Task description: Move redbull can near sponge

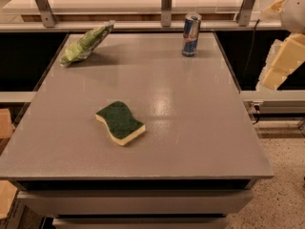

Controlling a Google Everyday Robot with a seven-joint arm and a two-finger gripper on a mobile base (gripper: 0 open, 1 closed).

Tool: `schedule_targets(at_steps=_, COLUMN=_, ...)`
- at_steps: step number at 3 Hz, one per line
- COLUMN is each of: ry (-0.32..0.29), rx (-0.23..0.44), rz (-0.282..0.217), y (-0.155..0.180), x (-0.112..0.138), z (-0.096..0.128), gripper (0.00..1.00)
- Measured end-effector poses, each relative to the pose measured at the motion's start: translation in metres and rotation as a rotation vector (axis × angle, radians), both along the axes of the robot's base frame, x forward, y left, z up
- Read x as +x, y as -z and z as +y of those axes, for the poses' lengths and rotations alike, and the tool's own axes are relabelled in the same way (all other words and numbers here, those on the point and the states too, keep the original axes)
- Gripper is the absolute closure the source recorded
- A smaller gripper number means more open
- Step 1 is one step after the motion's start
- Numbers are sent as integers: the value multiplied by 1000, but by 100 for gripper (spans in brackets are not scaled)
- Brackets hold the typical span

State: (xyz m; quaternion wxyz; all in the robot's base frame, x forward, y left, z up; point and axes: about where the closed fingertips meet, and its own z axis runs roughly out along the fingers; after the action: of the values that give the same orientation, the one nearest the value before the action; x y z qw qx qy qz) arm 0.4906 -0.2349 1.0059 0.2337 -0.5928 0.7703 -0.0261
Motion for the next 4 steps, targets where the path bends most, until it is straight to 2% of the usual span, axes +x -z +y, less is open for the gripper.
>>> schedule_targets(at_steps=2, ry=38, rx=235, rz=-39, y=2, x=33, z=-17, gripper=0)
schedule_targets(at_steps=3, ry=106, rx=355, rz=-70, y=3, x=48, z=-23, gripper=0)
schedule_targets(at_steps=4, ry=192, rx=438, rz=-115, y=0, x=66, z=-25, gripper=0)
